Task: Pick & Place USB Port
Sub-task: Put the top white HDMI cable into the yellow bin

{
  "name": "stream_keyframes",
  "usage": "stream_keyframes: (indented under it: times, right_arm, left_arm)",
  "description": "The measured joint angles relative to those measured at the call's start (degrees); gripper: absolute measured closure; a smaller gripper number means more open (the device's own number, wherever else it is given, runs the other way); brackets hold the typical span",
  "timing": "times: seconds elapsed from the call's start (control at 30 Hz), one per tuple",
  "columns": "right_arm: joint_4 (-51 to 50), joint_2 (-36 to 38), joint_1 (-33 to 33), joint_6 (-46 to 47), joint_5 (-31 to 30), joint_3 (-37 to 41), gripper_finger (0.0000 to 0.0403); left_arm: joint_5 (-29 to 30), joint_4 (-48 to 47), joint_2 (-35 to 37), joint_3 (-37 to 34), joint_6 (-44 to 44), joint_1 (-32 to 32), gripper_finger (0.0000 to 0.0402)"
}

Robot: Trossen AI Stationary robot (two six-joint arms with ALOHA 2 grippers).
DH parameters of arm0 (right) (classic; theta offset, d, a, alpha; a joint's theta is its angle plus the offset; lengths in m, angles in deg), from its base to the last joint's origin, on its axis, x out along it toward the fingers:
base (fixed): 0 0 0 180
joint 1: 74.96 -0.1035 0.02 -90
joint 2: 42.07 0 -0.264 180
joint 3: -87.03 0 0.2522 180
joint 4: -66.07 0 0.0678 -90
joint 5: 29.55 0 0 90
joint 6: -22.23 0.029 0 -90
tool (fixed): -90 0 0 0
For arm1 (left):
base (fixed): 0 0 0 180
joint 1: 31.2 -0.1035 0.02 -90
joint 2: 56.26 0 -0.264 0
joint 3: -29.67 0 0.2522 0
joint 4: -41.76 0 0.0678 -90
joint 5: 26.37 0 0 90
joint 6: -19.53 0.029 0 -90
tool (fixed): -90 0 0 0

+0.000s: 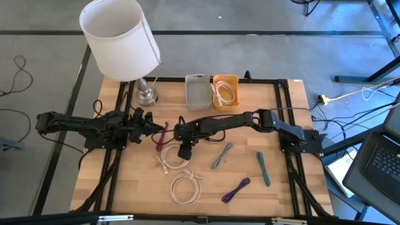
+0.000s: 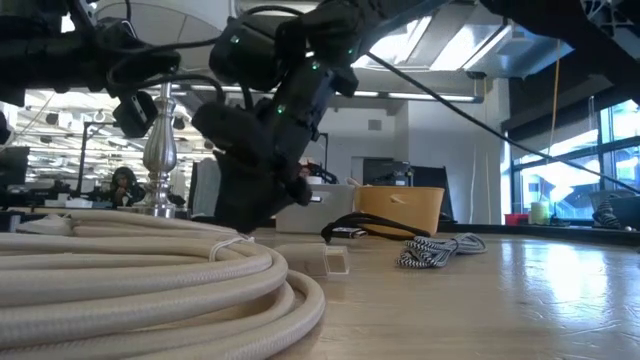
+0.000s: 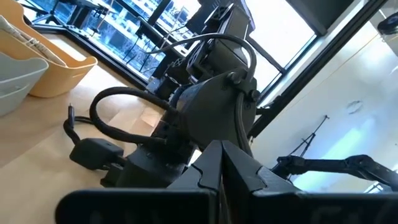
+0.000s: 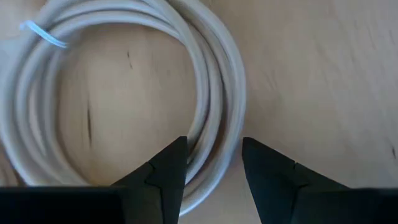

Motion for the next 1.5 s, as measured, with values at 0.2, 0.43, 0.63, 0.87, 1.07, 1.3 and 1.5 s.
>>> stream_keyframes:
  times: [0.2,0.43,0.63,0.87,1.07,1.3,1.5]
  right_arm:
    - [-0.21,-0.35,0.12,1.53,-0.48,-0.07,0.0278]
    - [-1.09,-0.27,0.33,2.99,-0.5,-0.17,0.0389]
    - [-12.52,2.61,-0.19,0.93,-7.46,-3.01,0.0393]
    - [-32.54,10.87,-2.49,1.98,-17.03,-13.77,0.0393]
    - [-57.62,15.71,-5.77,11.72,-32.2,-18.04,0.0393]
    - [-53.01,26.74,0.62,15.87,-34.35,3.94,0.0393]
    - [-36.9,42.47,9.34,20.74,-36.77,23.81,0.0394]
  left_arm:
    - [0.0,-1.18,0.0,0.0,0.0,0.0,0.0398]
    - [-0.02,-2.54,0.0,0.0,0.0,0.0,0.0398]
    - [-0.53,-2.99,0.0,0.0,0.0,0.0,0.0398]
    - [-1.03,-4.38,0.07,0.0,0.0,0.0,0.0398]
    - [-1.04,-4.94,0.07,0.0,0.0,0.0,0.0398]
    - [-1.01,-5.93,0.11,0.0,0.23,0.0,0.0398]
    - [-0.06,-6.02,0.07,0.0,2.38,0.0,0.0398]
